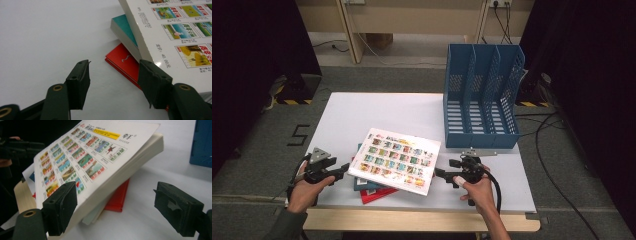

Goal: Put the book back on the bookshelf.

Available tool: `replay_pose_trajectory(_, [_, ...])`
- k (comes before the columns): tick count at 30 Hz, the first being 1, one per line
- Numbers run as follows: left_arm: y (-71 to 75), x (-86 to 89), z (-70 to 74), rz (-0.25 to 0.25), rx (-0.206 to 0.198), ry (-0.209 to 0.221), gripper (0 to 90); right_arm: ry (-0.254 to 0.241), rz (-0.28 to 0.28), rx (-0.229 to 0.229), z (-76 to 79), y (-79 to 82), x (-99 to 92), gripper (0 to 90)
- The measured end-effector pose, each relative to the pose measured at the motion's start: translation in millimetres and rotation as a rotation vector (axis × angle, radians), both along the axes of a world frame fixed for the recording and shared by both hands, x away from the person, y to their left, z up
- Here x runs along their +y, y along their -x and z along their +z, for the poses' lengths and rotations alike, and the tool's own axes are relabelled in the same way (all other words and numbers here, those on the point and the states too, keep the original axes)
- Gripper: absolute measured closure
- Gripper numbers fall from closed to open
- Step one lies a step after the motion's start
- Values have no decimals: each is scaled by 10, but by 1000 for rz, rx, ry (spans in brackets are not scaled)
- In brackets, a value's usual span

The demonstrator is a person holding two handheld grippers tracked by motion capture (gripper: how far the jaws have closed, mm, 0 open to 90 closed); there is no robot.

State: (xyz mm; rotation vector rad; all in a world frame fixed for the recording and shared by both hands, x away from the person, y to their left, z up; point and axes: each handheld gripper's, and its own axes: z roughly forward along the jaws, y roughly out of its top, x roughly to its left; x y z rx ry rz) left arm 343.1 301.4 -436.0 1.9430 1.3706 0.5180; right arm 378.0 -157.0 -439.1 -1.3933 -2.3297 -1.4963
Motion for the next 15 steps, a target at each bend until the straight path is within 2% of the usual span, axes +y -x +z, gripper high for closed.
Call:
replay_pose_trajectory(4, [60, -80, 23, -29, 0, -18, 417, -27, 10, 24, -52, -90, 55, 169])
replay_pose_trajectory(7, [92, -148, 39, -55, -8, -36, 406, -50, 26, 65, -117, -173, 102, 155])
replay_pose_trajectory(9, [91, -154, 35, -58, -9, -37, 388, -53, 29, 82, -139, -193, 114, 155])
replay_pose_trajectory(12, [86, -162, 20, -51, -10, -39, 345, -34, 51, 103, -202, -241, 160, 144])
replay_pose_trajectory(14, [90, -187, 25, -50, -12, -34, 362, -67, 61, 114, -237, -273, 188, 155])
replay_pose_trajectory(15, [93, -206, 27, -51, -20, -50, 377, -71, 75, 120, -249, -294, 211, 154])
